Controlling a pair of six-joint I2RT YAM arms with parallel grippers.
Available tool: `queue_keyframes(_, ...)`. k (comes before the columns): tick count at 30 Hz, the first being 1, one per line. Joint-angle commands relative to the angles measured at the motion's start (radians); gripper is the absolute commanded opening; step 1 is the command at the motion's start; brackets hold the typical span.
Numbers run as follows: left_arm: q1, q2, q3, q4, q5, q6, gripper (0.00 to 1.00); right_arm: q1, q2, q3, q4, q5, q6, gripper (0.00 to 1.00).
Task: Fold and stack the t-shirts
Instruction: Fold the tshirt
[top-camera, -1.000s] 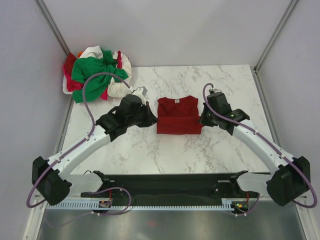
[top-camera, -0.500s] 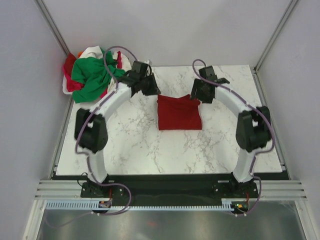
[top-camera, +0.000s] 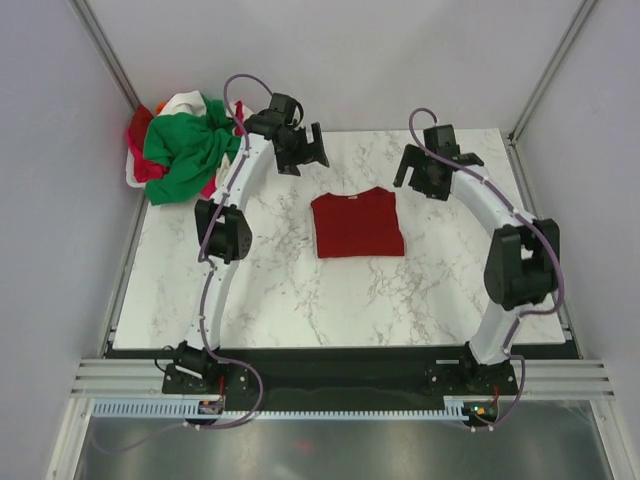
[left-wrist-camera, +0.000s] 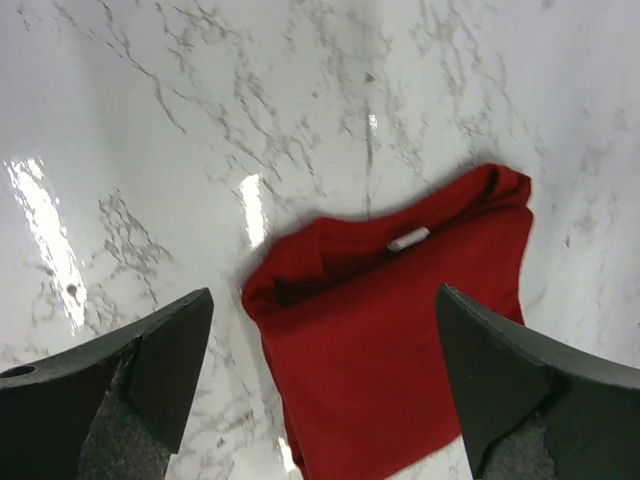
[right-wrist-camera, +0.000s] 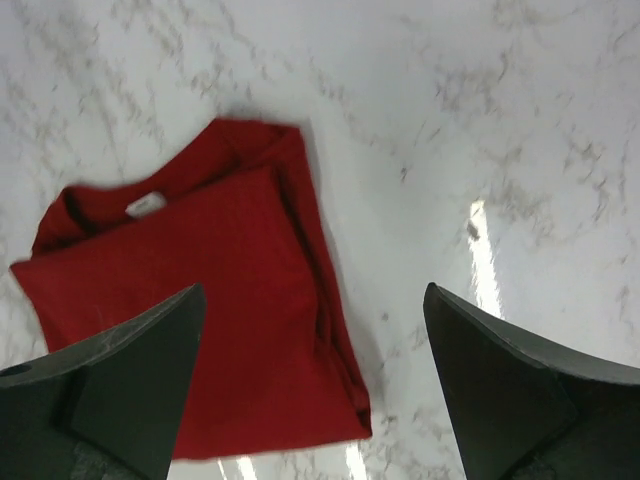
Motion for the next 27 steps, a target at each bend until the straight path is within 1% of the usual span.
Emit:
queue_keyframes(1,-0.051,-0.204,-0.017,-0.072,-0.020,0.087,0.98,0.008,-0.136,-0.205,0.139,-0.135,0.001,0.98)
queue_keyframes(6,-0.101,-0.352,-0.154,-0.075,-0.098,0.113,0.98,0.008,-0.165,-0.355,0.184,-0.245,0.000,0.98)
queue_keyframes(7,-0.124,-0.409,-0.223,-0.074,-0.121,0.117,0.98,0.010,-0.177,-0.399,0.207,-0.281,0.001,0.98)
queue_keyframes(9,-0.154,-0.464,-0.308,-0.068,-0.170,0.125,0.96,0.011,-0.202,-0.441,0.230,-0.309,0.003,0.97)
queue_keyframes(10,-0.170,-0.515,-0.355,-0.062,-0.216,0.125,0.95,0.019,-0.237,-0.476,0.251,-0.315,0.003,0.97)
queue_keyframes(11,-0.202,-0.549,-0.468,-0.019,-0.230,0.122,0.91,0.025,-0.257,-0.490,0.262,-0.320,0.004,0.96)
queue_keyframes(13,-0.230,-0.615,-0.605,0.054,-0.235,0.108,0.89,0.051,-0.309,-0.517,0.279,-0.321,0.004,0.95)
queue_keyframes(14,-0.249,-0.689,-0.739,0.126,-0.227,0.096,0.88,0.063,-0.321,-0.519,0.279,-0.321,0.006,0.95)
queue_keyframes(15,-0.252,-0.723,-0.800,0.162,-0.204,0.072,0.86,0.074,-0.331,-0.519,0.277,-0.321,0.006,0.95)
queue_keyframes(16,-0.253,-0.769,-0.940,0.203,-0.192,0.061,0.85,0.091,-0.350,-0.524,0.277,-0.323,0.009,0.95)
queue_keyframes(17,-0.256,-0.875,-1.034,0.348,-0.180,0.055,0.82,0.100,-0.358,-0.525,0.277,-0.325,0.015,0.95)
queue_keyframes(18,-0.258,-0.950,-1.138,0.437,-0.151,0.056,0.81,0.108,-0.367,-0.530,0.274,-0.328,0.015,0.94)
queue_keyframes(19,-0.260,-1.021,-1.355,0.531,-0.140,0.061,0.81,0.121,-0.390,-0.537,0.273,-0.328,0.014,0.94)
queue_keyframes(20,-0.261,-1.088,-1.459,0.646,-0.141,0.065,0.81,0.126,-0.401,-0.542,0.271,-0.325,0.015,0.95)
queue_keyframes(21,-0.260,-1.194,-1.535,0.738,-0.188,0.061,0.81,0.131,-0.410,-0.547,0.270,-0.322,0.014,0.95)
queue_keyframes(22,-0.249,-1.213,-1.588,0.738,-0.219,0.056,0.82,0.134,-0.429,-0.550,0.270,-0.321,0.015,0.95)
queue_keyframes(23,-0.235,-1.215,-1.584,0.715,-0.230,0.056,0.82,0.134,-0.435,-0.548,0.268,-0.320,0.015,0.95)
queue_keyframes(25,-0.201,-1.176,-1.537,0.641,-0.203,0.048,0.80,0.138,-0.444,-0.533,0.261,-0.320,0.020,0.95)
queue_keyframes(27,-0.200,-1.179,-1.515,0.636,-0.186,0.071,0.81,0.145,-0.447,-0.516,0.250,-0.318,0.018,0.95)
